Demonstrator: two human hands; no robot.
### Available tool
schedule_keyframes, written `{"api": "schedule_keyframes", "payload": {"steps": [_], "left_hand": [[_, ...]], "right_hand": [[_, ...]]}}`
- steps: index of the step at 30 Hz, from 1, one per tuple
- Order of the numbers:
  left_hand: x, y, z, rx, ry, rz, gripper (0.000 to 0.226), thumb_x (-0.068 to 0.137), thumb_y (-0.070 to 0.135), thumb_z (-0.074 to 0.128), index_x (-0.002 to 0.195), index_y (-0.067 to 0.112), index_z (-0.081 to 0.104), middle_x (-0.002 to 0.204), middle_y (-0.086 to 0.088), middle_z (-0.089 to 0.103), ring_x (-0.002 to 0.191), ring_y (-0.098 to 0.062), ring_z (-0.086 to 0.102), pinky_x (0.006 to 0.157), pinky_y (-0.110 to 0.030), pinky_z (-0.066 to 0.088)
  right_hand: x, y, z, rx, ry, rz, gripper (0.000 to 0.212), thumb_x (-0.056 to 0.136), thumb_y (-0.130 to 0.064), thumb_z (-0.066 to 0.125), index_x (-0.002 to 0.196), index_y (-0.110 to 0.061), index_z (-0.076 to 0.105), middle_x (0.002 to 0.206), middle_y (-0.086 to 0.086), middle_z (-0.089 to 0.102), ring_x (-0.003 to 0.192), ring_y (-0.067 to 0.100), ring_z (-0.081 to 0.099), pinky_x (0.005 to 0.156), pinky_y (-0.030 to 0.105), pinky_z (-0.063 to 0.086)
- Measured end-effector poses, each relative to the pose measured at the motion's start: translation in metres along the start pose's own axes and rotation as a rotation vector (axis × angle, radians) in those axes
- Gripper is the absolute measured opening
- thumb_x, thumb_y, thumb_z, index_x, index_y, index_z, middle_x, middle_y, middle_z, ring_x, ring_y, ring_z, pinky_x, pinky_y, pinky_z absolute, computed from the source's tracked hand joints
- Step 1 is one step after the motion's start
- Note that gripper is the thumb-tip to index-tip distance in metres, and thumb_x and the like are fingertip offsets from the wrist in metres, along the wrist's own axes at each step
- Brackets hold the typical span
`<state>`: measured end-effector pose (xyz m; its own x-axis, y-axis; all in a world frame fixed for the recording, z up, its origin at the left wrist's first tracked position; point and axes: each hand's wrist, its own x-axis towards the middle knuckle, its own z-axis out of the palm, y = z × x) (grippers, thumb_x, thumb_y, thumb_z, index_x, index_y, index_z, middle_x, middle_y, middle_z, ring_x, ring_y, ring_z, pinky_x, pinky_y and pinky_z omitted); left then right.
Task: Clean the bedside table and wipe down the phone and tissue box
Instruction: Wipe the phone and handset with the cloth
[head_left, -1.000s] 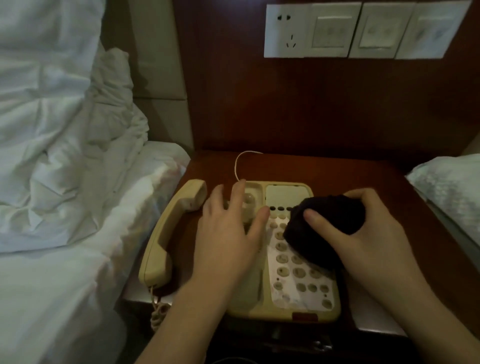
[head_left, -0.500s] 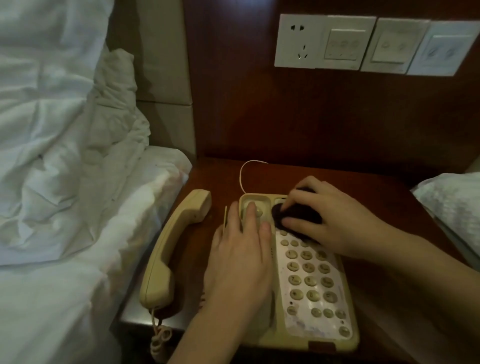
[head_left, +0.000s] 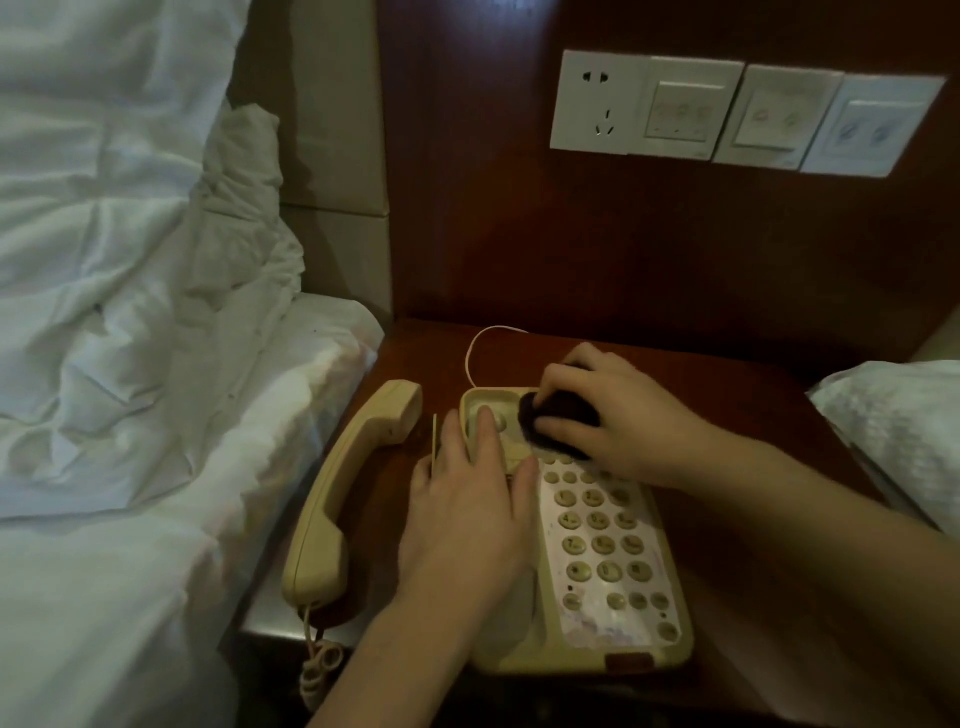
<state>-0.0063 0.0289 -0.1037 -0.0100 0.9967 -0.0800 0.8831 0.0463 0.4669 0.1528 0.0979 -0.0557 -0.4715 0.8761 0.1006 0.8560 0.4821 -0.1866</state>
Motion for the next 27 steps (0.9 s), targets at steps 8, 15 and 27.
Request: {"api": "schedule_keyframes", "payload": {"steps": [8, 15, 27], "left_hand": [[0.000, -0.001, 0.000, -0.022, -0.024, 0.029, 0.061, 0.104, 0.058, 0.016, 0.159, 0.043, -0.007, 0.170, -0.002, -0.010, 0.156, -0.032, 0.006, 0.125, -0.043, 0.012], [0.003, -0.003, 0.004, -0.092, 0.005, 0.006, 0.052, 0.104, 0.060, 0.018, 0.154, 0.057, 0.006, 0.169, 0.007, -0.006, 0.153, -0.036, 0.013, 0.122, -0.049, 0.021], [0.001, -0.003, 0.005, -0.107, 0.030, 0.031, 0.047, 0.106, 0.056, 0.022, 0.153, 0.053, 0.022, 0.168, 0.007, -0.001, 0.151, -0.034, 0.021, 0.121, -0.048, 0.024]], "right_hand": [[-0.008, 0.032, -0.041, -0.199, -0.230, 0.052, 0.015, 0.092, -0.045, 0.060, 0.101, -0.048, 0.048, 0.116, -0.016, 0.041, 0.109, 0.006, 0.044, 0.089, 0.027, 0.047], [-0.004, 0.020, -0.009, -0.041, 0.009, 0.103, 0.015, 0.093, -0.044, 0.059, 0.106, -0.040, 0.052, 0.121, -0.010, 0.041, 0.113, 0.011, 0.043, 0.092, 0.033, 0.047], [-0.029, 0.024, 0.001, 0.183, 0.089, 0.319, 0.012, 0.095, -0.039, 0.059, 0.103, -0.039, 0.051, 0.119, -0.005, 0.045, 0.110, 0.019, 0.051, 0.094, 0.041, 0.051]]}}
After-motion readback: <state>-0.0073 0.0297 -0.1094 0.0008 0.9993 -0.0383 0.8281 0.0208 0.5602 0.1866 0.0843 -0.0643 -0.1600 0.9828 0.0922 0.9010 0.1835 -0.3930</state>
